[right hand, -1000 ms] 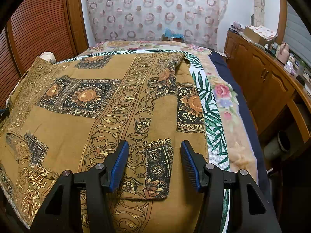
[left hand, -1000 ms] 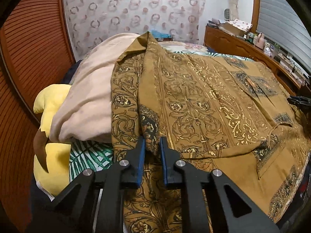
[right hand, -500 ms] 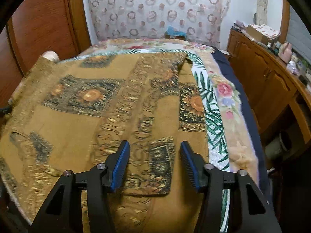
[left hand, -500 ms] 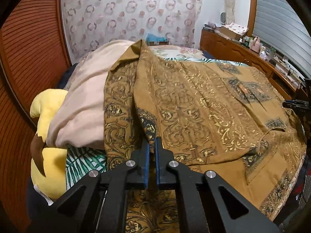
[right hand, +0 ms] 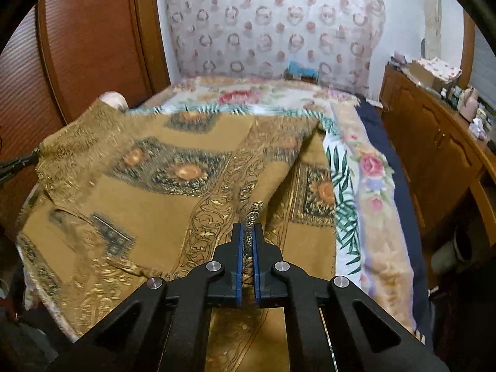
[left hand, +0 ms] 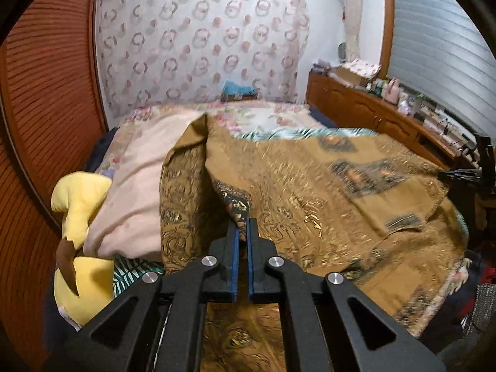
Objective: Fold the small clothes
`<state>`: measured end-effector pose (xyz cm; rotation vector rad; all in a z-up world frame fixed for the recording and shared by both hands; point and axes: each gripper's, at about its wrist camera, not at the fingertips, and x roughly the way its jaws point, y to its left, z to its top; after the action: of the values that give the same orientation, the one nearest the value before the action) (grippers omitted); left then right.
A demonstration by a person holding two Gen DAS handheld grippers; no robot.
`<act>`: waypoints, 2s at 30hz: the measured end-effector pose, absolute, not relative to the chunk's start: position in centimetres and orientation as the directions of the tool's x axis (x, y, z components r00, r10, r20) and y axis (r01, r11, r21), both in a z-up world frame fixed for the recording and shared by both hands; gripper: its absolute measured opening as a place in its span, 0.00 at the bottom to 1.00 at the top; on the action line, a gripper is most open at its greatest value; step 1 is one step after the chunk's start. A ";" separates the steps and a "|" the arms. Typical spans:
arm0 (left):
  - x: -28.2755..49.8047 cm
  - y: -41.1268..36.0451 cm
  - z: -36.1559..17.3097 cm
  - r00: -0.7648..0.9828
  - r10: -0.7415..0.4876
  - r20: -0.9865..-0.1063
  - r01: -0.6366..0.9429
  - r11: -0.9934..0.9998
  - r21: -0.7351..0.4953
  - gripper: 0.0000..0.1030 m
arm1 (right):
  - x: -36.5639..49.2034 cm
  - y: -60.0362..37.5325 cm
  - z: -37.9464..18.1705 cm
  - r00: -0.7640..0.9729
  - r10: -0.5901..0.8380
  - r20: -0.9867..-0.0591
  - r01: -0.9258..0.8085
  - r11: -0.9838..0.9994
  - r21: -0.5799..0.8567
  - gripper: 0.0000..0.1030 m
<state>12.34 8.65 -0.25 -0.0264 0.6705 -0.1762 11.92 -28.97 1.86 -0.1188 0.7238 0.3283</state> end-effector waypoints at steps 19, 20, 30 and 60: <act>4.3 11.2 -1.7 0.766 -0.171 -0.620 0.100 0.984 -0.149 0.05 | 0.7 -32.5 2.6 0.737 0.308 -0.602 -0.357 0.933 0.040 0.04; 4.3 11.3 -2.8 0.750 -0.175 -0.638 0.093 0.983 -0.160 0.05 | 0.7 -32.7 1.3 0.720 0.305 -0.623 -0.350 0.935 0.053 0.04; 3.5 10.7 -5.8 0.710 -0.169 -0.684 0.061 0.982 -0.179 0.05 | 1.8 -32.3 -3.1 0.664 0.287 -0.690 -0.328 0.941 0.076 0.04; 2.2 10.0 -4.9 0.734 -0.042 -0.677 -0.010 0.997 -0.072 0.42 | -1.6 -27.1 1.0 0.761 0.292 -0.579 -0.375 0.926 -0.026 0.20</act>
<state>2.19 10.00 -4.92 -0.0723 0.7459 -0.0175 -1.63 -27.05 1.03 -0.1436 0.6054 0.3646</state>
